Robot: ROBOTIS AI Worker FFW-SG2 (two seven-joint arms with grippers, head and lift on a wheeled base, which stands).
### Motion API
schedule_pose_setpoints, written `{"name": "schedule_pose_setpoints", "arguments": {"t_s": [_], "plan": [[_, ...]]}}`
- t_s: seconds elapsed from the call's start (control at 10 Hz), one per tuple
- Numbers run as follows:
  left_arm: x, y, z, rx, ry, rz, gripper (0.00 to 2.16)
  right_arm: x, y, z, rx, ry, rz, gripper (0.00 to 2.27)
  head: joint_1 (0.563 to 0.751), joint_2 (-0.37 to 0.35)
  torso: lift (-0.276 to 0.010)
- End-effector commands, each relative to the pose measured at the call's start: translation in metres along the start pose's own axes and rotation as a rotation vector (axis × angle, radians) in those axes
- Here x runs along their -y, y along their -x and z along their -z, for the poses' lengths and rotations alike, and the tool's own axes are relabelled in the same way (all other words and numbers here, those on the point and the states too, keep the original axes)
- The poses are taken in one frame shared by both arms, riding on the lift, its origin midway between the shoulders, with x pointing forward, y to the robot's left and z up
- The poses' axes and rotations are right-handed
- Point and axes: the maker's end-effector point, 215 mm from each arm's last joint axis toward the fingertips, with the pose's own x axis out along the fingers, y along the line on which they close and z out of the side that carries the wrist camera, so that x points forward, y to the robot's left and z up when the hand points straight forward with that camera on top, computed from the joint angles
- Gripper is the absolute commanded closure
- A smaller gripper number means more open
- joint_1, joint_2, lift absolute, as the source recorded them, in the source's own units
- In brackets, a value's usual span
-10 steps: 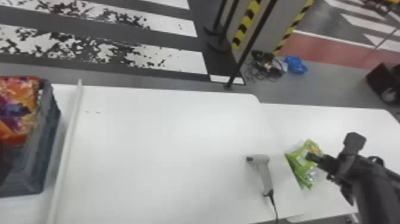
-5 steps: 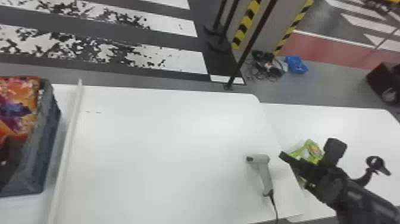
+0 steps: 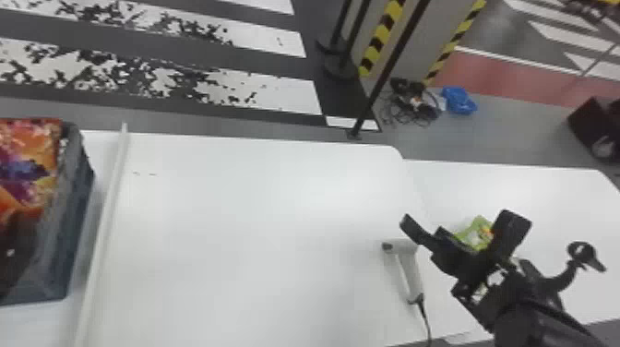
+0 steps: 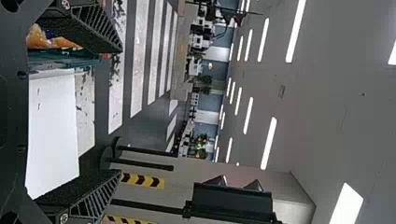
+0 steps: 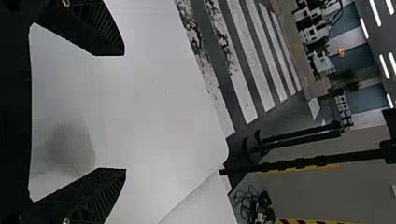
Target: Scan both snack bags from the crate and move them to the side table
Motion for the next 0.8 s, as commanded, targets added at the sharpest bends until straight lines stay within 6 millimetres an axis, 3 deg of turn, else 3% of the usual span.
{"name": "schedule_pose_setpoints", "arguments": {"t_s": [0.0,0.3,0.5,0.7], "plan": [[0.001,-0.001,0.001,-0.002,0.002,0.001,0.08,-0.044,0.016,-0.008,0.067,0.027,-0.102,0.04,0.695,-0.338,-0.029],[0.002,-0.005,0.003,-0.004,0.007,0.003,0.08,-0.125,0.044,-0.025,0.256,0.158,-0.231,0.04,0.695,-0.228,-0.029],[0.001,-0.009,0.005,-0.001,0.023,-0.032,0.08,-0.168,0.045,-0.008,0.292,0.144,-0.262,0.05,0.695,-0.174,-0.029],[0.014,-0.013,0.003,0.008,0.045,-0.034,0.08,-0.216,0.045,0.021,0.263,0.134,-0.32,0.06,0.695,-0.098,-0.029]]}}
